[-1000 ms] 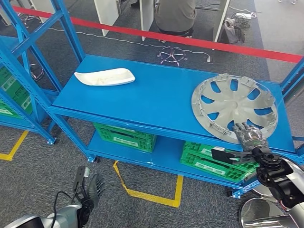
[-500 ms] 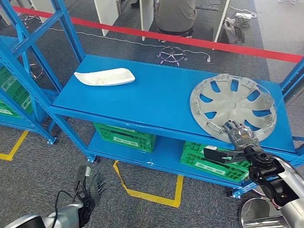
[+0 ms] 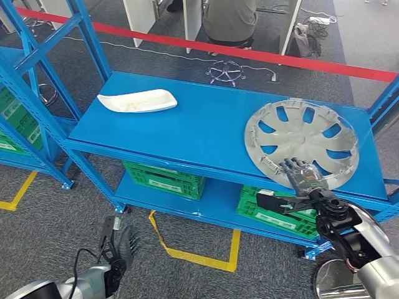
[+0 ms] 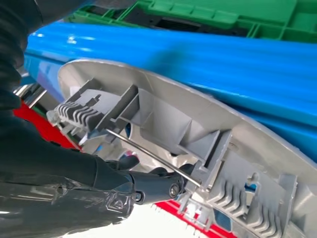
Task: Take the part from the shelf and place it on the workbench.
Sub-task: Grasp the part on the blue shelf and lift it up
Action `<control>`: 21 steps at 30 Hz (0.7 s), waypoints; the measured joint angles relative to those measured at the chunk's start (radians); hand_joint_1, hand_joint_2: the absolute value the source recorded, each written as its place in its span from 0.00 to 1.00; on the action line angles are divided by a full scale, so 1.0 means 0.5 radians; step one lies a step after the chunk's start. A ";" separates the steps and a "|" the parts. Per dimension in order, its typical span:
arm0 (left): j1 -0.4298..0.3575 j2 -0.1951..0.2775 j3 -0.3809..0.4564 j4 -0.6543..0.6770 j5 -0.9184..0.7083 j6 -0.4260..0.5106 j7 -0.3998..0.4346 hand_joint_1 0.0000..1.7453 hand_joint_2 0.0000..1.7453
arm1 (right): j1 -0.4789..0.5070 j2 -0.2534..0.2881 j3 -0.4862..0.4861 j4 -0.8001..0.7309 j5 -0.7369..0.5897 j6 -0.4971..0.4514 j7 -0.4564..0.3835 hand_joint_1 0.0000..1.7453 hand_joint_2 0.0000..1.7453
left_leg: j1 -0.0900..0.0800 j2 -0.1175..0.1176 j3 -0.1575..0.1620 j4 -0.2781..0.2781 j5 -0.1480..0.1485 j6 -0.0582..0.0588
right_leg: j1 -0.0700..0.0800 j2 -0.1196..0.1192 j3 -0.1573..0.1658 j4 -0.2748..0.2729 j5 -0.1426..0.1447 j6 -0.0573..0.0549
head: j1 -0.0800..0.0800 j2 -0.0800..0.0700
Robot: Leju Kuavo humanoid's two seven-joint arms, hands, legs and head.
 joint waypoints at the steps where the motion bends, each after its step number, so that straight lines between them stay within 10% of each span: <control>1: -0.002 -0.001 0.000 0.000 0.001 0.000 0.000 0.00 0.00 | 0.003 0.006 0.001 0.003 -0.012 0.005 -0.004 0.00 1.00 | 0.000 0.000 0.000 0.000 0.000 0.000 | 0.000 0.000 0.000 0.000 0.000 0.000 | 0.000 0.000; 21: -0.017 -0.011 0.000 0.001 0.019 0.008 0.000 0.00 0.00 | 0.022 0.140 0.020 0.055 -0.136 -0.023 -0.079 0.00 1.00 | 0.001 0.001 0.000 0.000 0.000 0.000 | 0.001 0.000 0.000 0.000 -0.001 -0.001 | 0.000 0.000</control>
